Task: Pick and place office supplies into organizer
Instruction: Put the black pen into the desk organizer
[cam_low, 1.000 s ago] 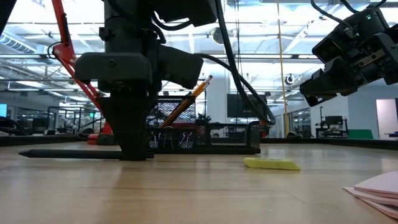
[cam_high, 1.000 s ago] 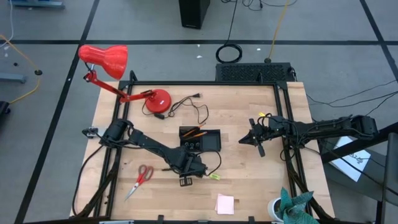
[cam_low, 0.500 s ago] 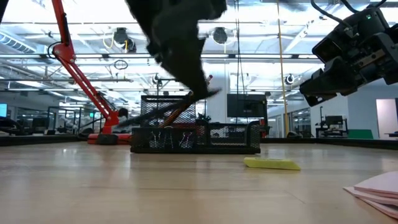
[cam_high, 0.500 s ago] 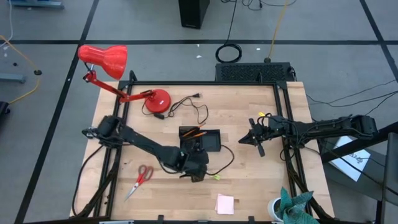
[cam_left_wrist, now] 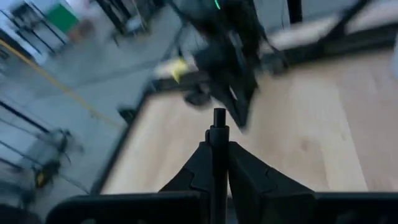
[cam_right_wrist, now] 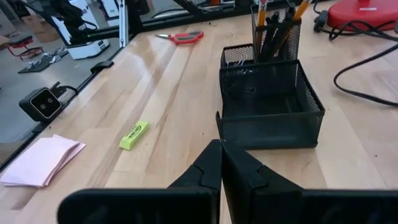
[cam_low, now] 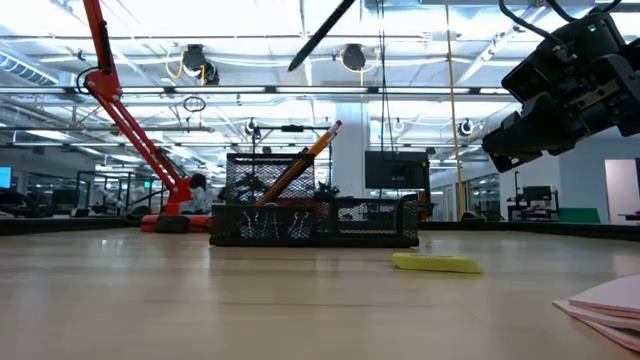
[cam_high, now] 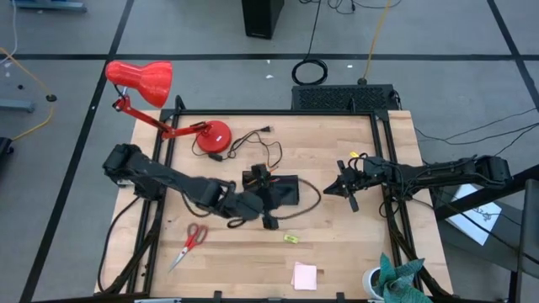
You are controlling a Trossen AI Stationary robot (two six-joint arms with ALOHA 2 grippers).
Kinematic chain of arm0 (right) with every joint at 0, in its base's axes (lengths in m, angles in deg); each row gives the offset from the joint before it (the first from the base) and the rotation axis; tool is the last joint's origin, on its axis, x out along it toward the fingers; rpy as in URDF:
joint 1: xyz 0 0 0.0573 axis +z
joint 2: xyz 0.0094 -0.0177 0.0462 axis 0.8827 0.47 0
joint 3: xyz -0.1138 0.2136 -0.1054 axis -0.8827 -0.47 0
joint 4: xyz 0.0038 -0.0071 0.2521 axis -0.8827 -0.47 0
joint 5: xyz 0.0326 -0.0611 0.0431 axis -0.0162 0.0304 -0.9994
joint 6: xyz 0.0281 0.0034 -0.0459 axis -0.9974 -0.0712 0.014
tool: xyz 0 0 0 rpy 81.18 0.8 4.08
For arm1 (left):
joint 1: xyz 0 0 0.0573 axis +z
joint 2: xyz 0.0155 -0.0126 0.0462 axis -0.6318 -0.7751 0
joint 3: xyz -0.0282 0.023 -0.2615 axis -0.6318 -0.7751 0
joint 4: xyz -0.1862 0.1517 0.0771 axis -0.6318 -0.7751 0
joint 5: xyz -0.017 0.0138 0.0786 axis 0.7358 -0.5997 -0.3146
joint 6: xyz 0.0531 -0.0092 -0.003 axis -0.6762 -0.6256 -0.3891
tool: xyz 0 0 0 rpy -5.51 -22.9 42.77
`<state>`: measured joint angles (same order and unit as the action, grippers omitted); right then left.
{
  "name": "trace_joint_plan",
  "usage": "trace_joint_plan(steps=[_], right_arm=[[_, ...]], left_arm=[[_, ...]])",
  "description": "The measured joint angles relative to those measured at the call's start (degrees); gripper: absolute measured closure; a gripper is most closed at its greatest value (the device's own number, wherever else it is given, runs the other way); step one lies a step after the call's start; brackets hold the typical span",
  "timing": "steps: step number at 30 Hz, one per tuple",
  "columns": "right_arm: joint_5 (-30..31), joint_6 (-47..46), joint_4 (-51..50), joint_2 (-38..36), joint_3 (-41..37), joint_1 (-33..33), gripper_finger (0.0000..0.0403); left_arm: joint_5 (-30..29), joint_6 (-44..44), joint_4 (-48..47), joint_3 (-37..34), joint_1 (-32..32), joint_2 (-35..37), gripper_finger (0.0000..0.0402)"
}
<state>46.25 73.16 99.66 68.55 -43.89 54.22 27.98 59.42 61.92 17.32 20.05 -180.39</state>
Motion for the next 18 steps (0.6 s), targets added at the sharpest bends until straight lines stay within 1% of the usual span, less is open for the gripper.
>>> trace_joint_plan(steps=[3, 6, 9, 13, 16, 18], right_arm=[[0.0, 0.0, 0.1, 0.0, 0.0, 0.0, 0.0399], [0.0, 0.0, 0.0, 0.0, 0.0, 0.0, 0.0399], [0.0, -0.1, -0.4, 0.0, 0.0, 0.0, 0.0399], [0.0, 0.1, -1.3, 0.0, 0.0, 0.0, 0.0399], [0.0, 0.7, -2.0, 0.0, 0.0, 0.0, 0.0399], [-0.5, 0.8, -2.3, 0.0, 0.0, 0.0, 0.0399]], left_arm=[[-1.2, -2.0, -1.8, -0.1, 1.8, 0.8, 0.0371], [-1.2, -2.3, -2.9, -0.2, 4.2, 0.7, 0.0374], [0.6, -2.3, -1.0, -1.7, 6.3, 1.0, 0.0374], [3.4, -2.3, 4.5, -7.5, 7.8, 1.0, 0.0375], [5.0, -1.8, 10.8, -12.3, 8.3, 2.4, 0.0375], [5.0, -1.6, 13.9, -16.4, 8.1, 4.3, 0.0375]])
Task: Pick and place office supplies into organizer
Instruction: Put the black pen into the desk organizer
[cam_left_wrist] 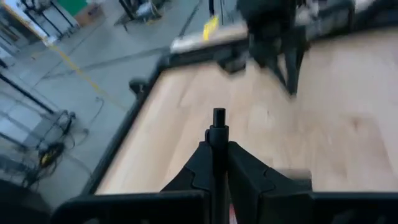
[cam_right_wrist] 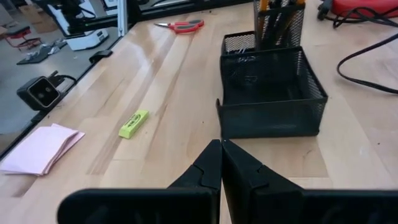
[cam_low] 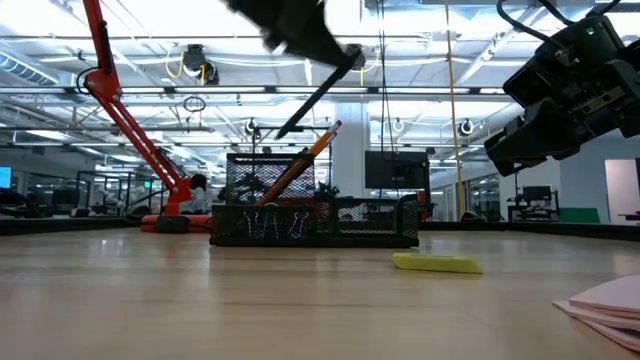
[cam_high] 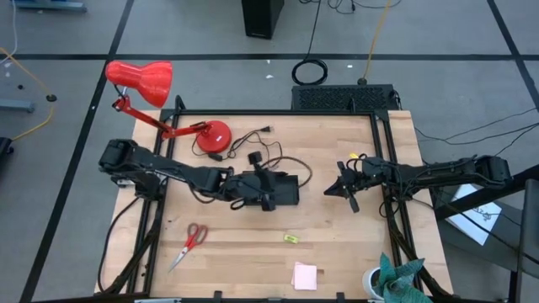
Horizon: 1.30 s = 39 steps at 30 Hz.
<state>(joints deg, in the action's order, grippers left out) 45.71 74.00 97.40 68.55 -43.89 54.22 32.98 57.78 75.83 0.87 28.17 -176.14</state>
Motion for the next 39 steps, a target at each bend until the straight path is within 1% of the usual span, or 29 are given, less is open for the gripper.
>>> trace_joint_plan(steps=[3, 5, 7, 9, 12, 15, 17, 22, 25, 27, 31, 35, 37, 39], right_arm=[[-2.9, 0.0, 0.2, 0.0, 0.0, 0.0, 0.0399], [-5.2, 0.1, 1.1, 0.0, 0.0, 0.0, 0.0399], [-6.8, 0.0, 1.0, -0.4, -0.1, 0.0, 0.0399], [-7.4, 0.1, 1.8, -0.5, 0.0, 0.0, 0.0399], [-8.4, 0.1, 3.8, -0.7, -0.1, 0.0, 0.0399], [-10.3, -0.6, 5.7, -1.0, -0.1, 0.0, 0.0399], [-11.4, -0.9, 8.4, -0.9, 0.0, 0.0, 0.0399], [-11.4, -1.5, 14.2, -1.1, -0.1, 0.0, 0.0399], [-11.2, -1.6, 19.9, -1.2, 0.0, 0.0, 0.0399], [-11.3, -3.3, 22.5, -1.3, 0.0, 0.0, 0.0399], [-11.0, -6.2, 25.0, -1.4, 0.0, 0.0, 0.0399], [-10.8, -6.4, 25.6, -1.4, 0.0, 0.0, 0.0399], [-8.9, -6.8, 25.6, -1.4, 0.0, 0.0, 0.0399], [-5.7, -8.2, 25.7, -1.4, 0.0, 0.0, 0.0399]], left_arm=[[0.1, -0.5, 8.6, -5.8, 0.0, 1.7, 0.0375], [-0.1, -0.3, 11.4, -10.0, 0.0, 4.4, 0.0375], [-0.3, 0.5, 17.0, -13.7, 0.2, 5.7, 0.0375], [-0.9, 0.4, 18.3, -18.7, 0.4, 7.4, 0.0375], [0.7, -0.6, 26.2, -24.2, 1.2, 8.4, 0.0375], [1.9, -1.6, 31.1, -28.5, 2.1, 8.8, 0.0376], [2.0, -1.4, 32.0, -31.2, 2.8, 8.7, 0.0376], [4.9, 2.1, 33.1, -33.7, 5.3, 8.7, 0.0376], [6.0, 1.5, 33.1, -34.1, 6.0, 8.7, 0.0376], [6.7, 0.9, 33.1, -34.1, 6.4, 8.7, 0.0376], [9.0, 0.0, 32.5, -34.0, 7.1, 8.7, 0.0376], [11.9, 2.1, 31.1, -34.0, 8.1, 8.4, 0.0376], [11.9, 3.3, 30.4, -34.0, 8.4, 8.3, 0.0376], [11.9, 5.0, 30.0, -34.0, 8.7, 8.3, 0.0376]])
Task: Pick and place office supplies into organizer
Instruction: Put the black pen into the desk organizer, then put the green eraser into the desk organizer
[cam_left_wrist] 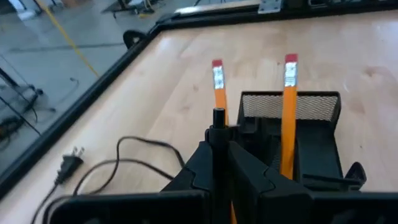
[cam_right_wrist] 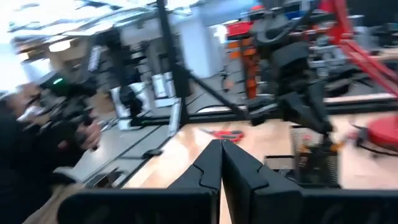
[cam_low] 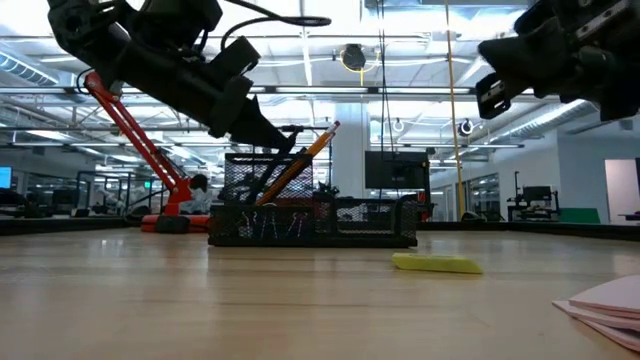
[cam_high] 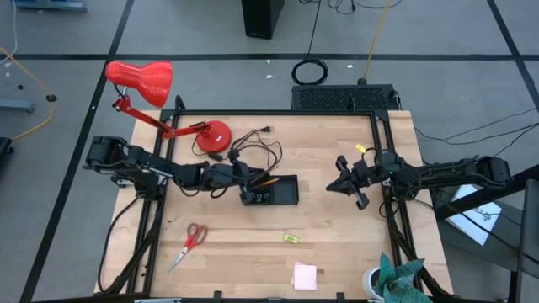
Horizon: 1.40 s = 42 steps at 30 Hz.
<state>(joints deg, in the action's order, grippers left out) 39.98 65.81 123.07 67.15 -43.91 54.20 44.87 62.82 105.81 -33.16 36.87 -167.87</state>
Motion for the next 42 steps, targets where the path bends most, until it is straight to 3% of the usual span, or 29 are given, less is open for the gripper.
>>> trace_joint_plan(steps=[4, 9, 15, 26, 32, 35, 38, 42], right_arm=[[5.3, -2.2, 0.1, 0.0, 0.0, 0.0, 0.0399], [6.5, -2.5, -0.2, 0.1, 0.0, 0.0, 0.0399], [6.6, -2.9, -0.2, 0.1, 0.0, 0.0, 0.0399], [6.4, -4.7, -1.1, 0.1, 0.0, 0.0, 0.0399], [6.3, -1.3, -3.0, 0.1, 0.0, 0.0, 0.0399], [6.3, 1.0, -4.0, 0.1, 0.0, 0.0, 0.0399], [4.9, 3.3, -4.9, 0.1, 0.0, 0.5, 0.0399], [5.3, 6.8, -4.9, 0.3, 0.0, 2.3, 0.0399]], left_arm=[[0.1, 2.7, -3.7, 0.0, 0.5, 0.0, 0.0376], [-0.1, 5.7, -5.8, 0.2, 0.4, 0.0, 0.0376], [0.2, 3.4, -6.2, 0.1, 0.4, 0.0, 0.0369], [2.8, -5.4, -0.7, 0.0, -1.1, -0.1, 0.0254], [2.4, -9.9, 7.3, 0.9, -1.9, -0.1, 0.0219], [2.4, -9.7, 6.8, 3.5, -4.3, 1.7, 0.0214], [2.2, -9.5, -0.6, 6.6, -8.9, 4.5, 0.0217], [-4.4, -9.6, -9.5, 7.7, -18.0, 5.4, 0.0245]])
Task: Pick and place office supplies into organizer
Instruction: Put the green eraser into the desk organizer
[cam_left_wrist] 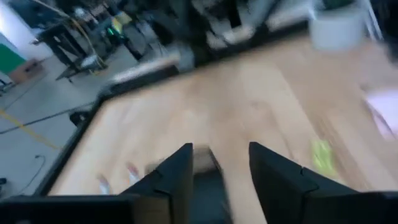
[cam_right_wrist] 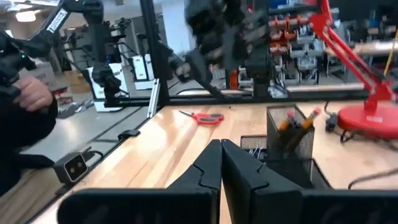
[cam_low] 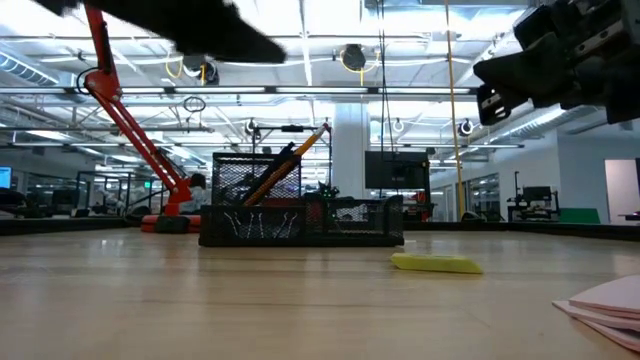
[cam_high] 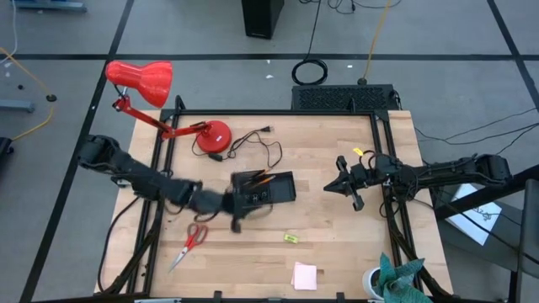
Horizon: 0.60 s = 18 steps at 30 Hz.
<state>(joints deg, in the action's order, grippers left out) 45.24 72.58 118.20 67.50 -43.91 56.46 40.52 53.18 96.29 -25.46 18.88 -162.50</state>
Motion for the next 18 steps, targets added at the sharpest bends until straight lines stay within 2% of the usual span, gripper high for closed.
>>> trace_joint_plan(steps=[4, 7, 9, 12, 18], right_arm=[[2.7, 2.5, 0.2, 0.2, 0.0, 3.1, 0.0399], [5.6, 3.2, -0.4, 0.9, 0.8, 6.4, 0.0399], [6.7, 3.2, -1.8, 1.8, 2.3, 8.9, 0.0399], [9.3, 4.4, -5.7, 4.7, 6.3, 14.1, 0.0399], [22.2, 2.8, -13.6, 15.2, 14.2, 24.9, 0.0399]], left_arm=[[-6.0, 5.3, -1.2, -0.1, -8.5, -1.4, 0.0297], [-11.6, 7.8, 6.4, -0.8, -14.0, -5.3, 0.0362], [-12.7, 6.6, 12.4, -0.8, -16.2, -8.6, 0.039], [-14.2, 4.9, 16.1, -0.8, -17.5, -13.1, 0.0386], [-15.7, 8.5, 18.4, -0.8, -16.3, -19.2, 0.0395]])
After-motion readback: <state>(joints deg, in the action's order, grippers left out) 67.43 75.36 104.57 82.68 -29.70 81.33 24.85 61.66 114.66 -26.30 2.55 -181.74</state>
